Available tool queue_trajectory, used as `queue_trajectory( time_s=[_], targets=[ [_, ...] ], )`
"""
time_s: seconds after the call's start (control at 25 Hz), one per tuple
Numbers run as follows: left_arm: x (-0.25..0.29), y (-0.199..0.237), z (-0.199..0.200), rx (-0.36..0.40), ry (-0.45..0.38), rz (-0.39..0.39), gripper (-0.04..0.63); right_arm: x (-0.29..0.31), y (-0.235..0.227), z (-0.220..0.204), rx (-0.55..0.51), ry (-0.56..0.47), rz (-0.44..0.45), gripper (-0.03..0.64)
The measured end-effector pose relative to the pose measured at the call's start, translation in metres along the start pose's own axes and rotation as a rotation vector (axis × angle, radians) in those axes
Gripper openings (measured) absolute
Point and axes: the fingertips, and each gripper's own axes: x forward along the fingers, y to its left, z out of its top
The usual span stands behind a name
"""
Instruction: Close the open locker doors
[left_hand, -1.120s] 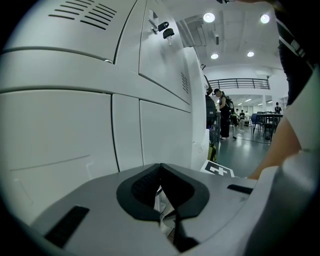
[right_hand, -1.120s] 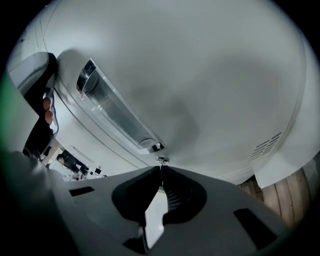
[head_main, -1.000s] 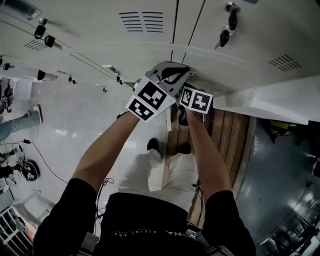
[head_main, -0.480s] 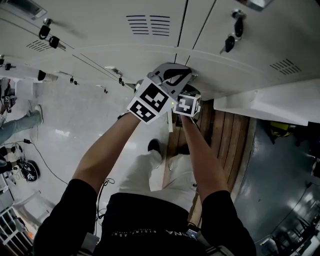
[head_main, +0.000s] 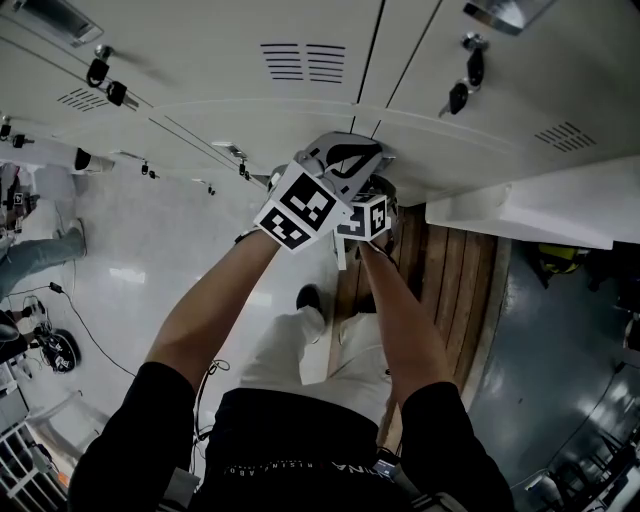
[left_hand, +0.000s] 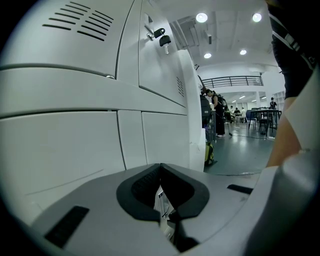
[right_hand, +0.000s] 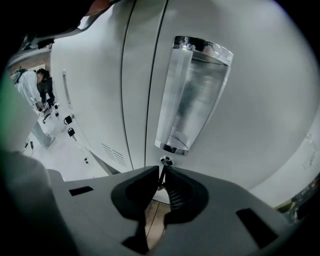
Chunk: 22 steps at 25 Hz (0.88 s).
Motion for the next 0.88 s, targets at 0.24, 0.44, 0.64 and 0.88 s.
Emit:
queue_trajectory(
  time_s=[0.24, 0.44, 0.64, 0.88],
  targets=[
    [-0.001, 0.002, -0.003, 0.027, 0.008, 0.024, 0.02, -0.004, 0.003, 0.001, 0.032, -0.013, 0.093, 0.048],
    [-0.006, 0.004, -0.004, 0.004, 0.035, 0.03, 0.02, -0.02, 0.001, -0.002, 0.09, -0.013, 0.197, 0.129],
    [-0.019, -0.002, 0.005, -0.016, 0.065, 0.023, 0.02, -0.056, -0.014, 0.015, 0.07, -0.058, 0.253, 0.129],
    [-0.048, -0.015, 0.016, -0.055, 0.108, 0.003, 0.02, -0.126, -0.01, 0.049, 0.131, -0.126, 0.455, 0.129]
  ],
)
